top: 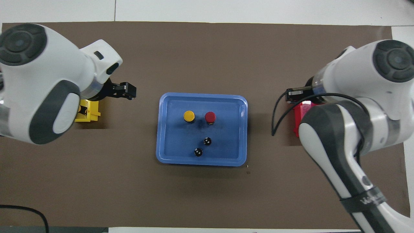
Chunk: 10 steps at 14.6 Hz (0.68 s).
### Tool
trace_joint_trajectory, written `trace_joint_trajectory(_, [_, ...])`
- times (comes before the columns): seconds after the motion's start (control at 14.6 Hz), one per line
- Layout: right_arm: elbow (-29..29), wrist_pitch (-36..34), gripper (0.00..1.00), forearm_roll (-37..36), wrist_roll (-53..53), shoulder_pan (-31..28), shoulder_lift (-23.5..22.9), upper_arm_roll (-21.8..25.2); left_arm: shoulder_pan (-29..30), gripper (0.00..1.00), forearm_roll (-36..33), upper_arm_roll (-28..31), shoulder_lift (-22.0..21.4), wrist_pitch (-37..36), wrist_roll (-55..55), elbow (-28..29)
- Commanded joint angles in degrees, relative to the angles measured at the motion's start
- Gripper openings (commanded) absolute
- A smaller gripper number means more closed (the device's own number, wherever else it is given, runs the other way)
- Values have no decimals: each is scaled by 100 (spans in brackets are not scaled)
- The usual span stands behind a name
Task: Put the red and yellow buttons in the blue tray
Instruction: 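Place the second red button in the tray with the right gripper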
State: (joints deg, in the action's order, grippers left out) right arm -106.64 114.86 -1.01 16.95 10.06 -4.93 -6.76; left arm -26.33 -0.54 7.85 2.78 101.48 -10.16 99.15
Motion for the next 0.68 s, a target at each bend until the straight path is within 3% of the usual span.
trace_joint_trajectory(0.0, [39,649,33,31,1088,618,-491,-1,565,100,-122,-2,-593,-488,1127,53])
trace_joint_trajectory(0.14, [-5,854,35,-13,1424,961,-745,-1,943,100,-122,6,-691,-602,1830,26])
trace_joint_trajectory(0.34, [-400,1423,37,-49,1513,1024,-869,-1,1515,100,-96,24,-717,-664,2597,17])
trace_joint_trajectory(0.62, [-506,1636,37,-49,1531,1278,-1133,-1,1719,100,-61,7,-735,-464,2643,69])
